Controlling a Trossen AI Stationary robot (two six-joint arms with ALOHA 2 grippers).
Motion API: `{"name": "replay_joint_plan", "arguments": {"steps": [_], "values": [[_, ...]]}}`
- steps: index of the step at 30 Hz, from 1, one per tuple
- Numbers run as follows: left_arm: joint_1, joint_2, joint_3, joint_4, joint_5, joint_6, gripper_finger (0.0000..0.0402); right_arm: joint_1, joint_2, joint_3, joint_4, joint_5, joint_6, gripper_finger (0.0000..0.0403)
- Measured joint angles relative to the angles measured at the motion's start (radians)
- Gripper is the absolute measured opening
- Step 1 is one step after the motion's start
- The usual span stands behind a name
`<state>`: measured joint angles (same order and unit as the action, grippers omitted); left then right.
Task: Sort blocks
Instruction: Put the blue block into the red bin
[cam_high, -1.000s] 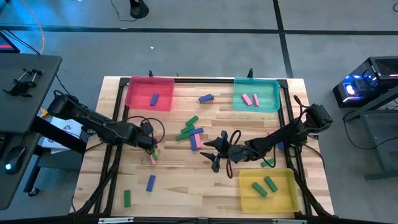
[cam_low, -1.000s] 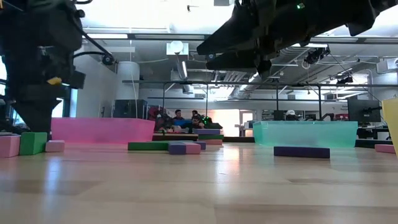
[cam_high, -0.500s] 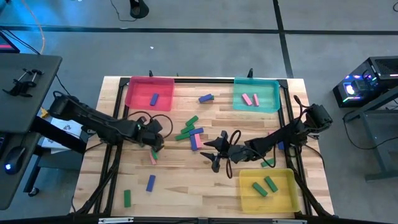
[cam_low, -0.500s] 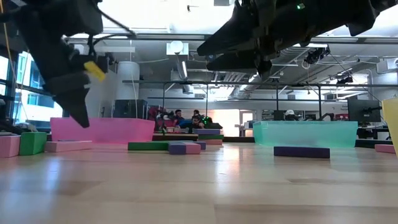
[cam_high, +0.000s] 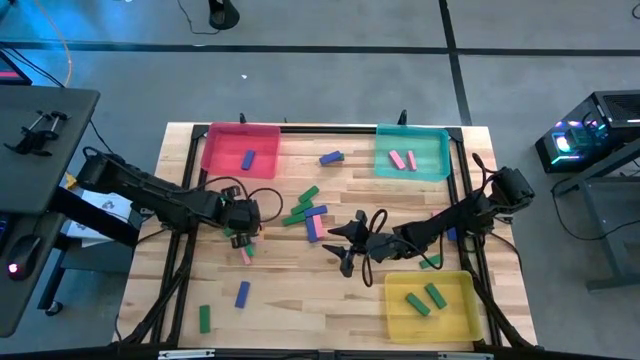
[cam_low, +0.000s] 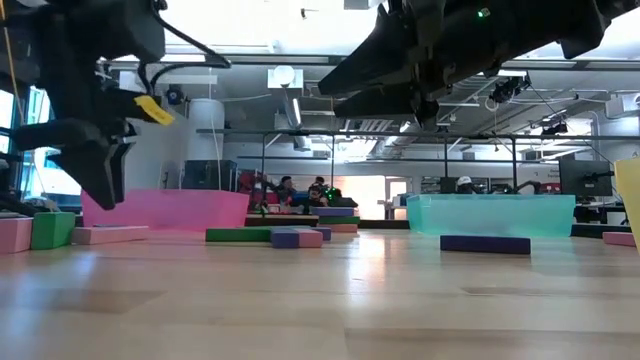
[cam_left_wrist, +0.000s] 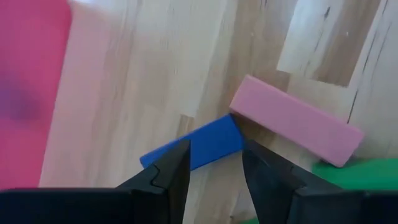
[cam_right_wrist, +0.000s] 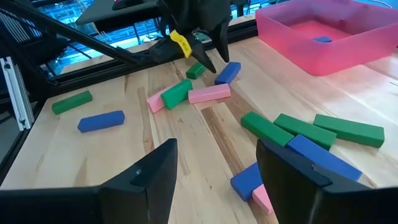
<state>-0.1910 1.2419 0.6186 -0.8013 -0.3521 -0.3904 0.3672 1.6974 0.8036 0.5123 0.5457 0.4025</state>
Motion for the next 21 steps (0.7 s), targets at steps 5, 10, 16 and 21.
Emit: {"name": "replay_joint_plan", "arguments": {"steps": [5,10,16,21], "values": [[0.062,0.067,0.000,0.013,0.036,0.025,0.0168,0.000,0.000,0.000,-0.001,0.000,0.001,0.0204],[0.113,0.143,0.012,0.015,0.053,0.037,0.0217,0.000,0.000,0.000,-0.007,0.000,0.000,0.0204],[0.128,0.195,0.061,0.014,0.069,0.143,0.0246,0.000,0.000,0.000,-0.007,0.000,-0.001,0.0204],[0.136,0.216,0.104,0.027,0.132,0.178,0.0244,0.000,0.000,0.000,-0.008,0.000,0.000,0.0204]]}}
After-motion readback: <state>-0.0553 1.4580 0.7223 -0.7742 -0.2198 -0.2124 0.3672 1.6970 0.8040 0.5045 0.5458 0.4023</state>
